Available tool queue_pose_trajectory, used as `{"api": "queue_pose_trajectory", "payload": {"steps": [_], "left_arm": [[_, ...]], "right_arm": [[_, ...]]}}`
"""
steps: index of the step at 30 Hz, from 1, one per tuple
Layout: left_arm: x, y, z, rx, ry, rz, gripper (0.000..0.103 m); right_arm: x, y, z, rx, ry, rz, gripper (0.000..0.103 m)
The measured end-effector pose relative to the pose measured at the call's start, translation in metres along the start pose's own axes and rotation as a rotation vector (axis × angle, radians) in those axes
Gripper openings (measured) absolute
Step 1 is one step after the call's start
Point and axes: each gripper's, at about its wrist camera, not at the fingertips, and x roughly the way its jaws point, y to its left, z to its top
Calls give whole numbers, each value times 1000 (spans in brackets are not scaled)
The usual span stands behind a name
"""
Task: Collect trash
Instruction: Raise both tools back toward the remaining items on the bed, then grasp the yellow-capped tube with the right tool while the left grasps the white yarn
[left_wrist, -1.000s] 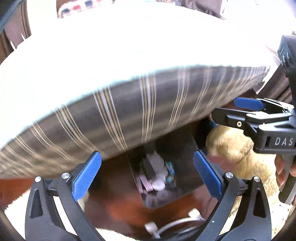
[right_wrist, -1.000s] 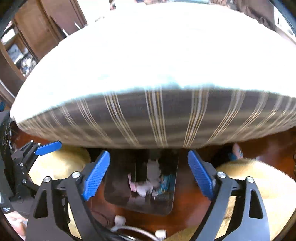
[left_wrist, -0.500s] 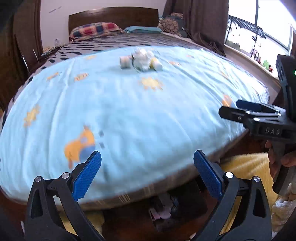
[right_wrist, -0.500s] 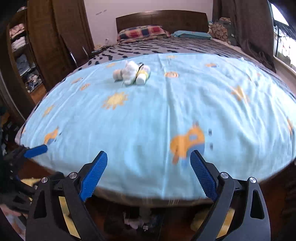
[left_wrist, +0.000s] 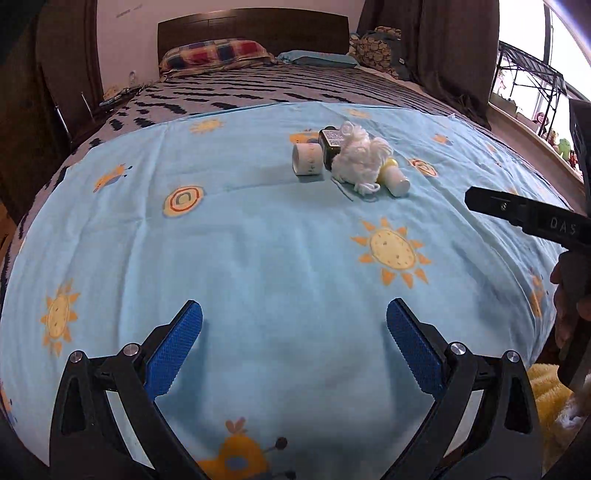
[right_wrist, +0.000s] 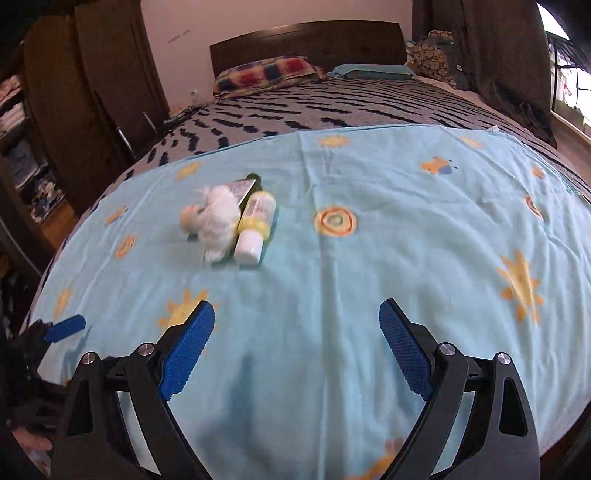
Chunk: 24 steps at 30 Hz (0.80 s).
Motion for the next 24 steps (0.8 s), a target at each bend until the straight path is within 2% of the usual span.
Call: {"api": "queue_pose_trajectory", "payload": {"steps": [3, 11, 14, 19, 24], "left_arm": [[9, -4, 13, 19, -8, 7, 95], [24, -15, 42, 45, -29, -6, 95], [26, -19, 48, 52, -30, -17, 95], [30, -24, 53, 63, -30, -24, 95], [34, -26, 59, 69, -31, -22, 95]], "right_arm": [[18, 3, 20, 1, 8, 15, 83], [65, 7, 55, 73, 84, 80, 41], [80, 7, 61, 102, 113, 99, 37], [93, 17, 65, 100, 154, 143, 37], [110, 33, 62, 53, 202, 130, 38]]}}
